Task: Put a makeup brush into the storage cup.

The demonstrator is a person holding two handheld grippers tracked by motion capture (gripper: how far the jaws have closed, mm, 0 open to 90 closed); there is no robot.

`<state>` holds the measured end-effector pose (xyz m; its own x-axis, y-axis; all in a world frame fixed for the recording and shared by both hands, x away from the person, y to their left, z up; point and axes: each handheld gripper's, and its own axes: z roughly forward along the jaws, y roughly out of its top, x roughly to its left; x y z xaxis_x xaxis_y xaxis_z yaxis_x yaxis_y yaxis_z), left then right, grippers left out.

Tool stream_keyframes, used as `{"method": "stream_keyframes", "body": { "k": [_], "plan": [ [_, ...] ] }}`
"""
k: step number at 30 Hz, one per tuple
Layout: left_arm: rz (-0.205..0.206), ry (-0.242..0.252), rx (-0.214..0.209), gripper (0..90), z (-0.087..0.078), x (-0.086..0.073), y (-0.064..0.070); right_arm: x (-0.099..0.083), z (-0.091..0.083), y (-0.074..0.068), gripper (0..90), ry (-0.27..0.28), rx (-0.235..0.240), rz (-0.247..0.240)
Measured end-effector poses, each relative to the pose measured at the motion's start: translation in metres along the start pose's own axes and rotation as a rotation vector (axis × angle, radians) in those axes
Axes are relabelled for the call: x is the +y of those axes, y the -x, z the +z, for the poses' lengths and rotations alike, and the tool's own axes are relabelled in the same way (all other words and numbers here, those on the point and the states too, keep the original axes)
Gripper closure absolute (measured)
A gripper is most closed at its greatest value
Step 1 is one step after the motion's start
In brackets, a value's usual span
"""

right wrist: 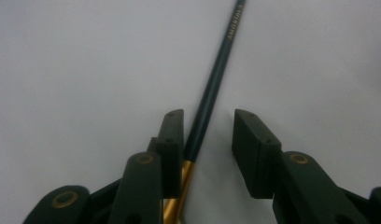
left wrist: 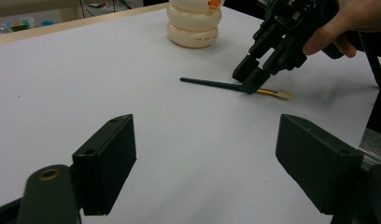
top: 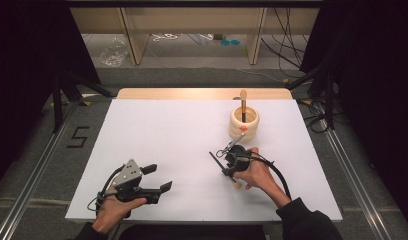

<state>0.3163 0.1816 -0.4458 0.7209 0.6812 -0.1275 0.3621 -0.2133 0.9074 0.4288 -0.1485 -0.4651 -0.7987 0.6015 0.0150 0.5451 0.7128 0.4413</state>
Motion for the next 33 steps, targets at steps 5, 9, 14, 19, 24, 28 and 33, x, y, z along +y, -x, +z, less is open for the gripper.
{"method": "stream_keyframes", "body": {
  "k": [5, 9, 14, 19, 24, 28, 33],
  "plan": [
    [-0.004, -0.001, -0.003, 19.8, 0.0, 0.0, 0.0, 0.003, -0.001, 0.003, 69.1, -0.041, 0.001, -0.012],
    [-0.008, 0.006, -0.017, 19.8, 0.0, 0.0, -0.001, 0.007, -0.001, 0.008, 73.5, -0.074, 0.019, -0.029],
    [0.011, 0.003, -0.019, 19.8, 0.0, 0.001, -0.002, 0.013, -0.001, 0.013, 76.8, -0.133, 0.04, -0.04],
    [-0.017, 0.002, -0.015, 19.8, -0.001, 0.0, -0.001, 0.018, -0.001, 0.019, 80.1, -0.178, 0.066, -0.037],
    [-0.016, 0.003, -0.014, 19.8, -0.001, 0.001, -0.001, 0.022, 0.0, 0.026, 81.2, -0.212, 0.08, -0.032],
    [-0.015, 0.002, -0.015, 19.8, -0.001, 0.001, -0.001, 0.024, 0.001, 0.032, 82.4, -0.234, 0.111, -0.016],
    [-0.015, 0.004, -0.013, 19.9, -0.001, 0.001, -0.001, 0.029, 0.003, 0.033, 82.3, -0.275, 0.094, -0.045]
  ]
}}
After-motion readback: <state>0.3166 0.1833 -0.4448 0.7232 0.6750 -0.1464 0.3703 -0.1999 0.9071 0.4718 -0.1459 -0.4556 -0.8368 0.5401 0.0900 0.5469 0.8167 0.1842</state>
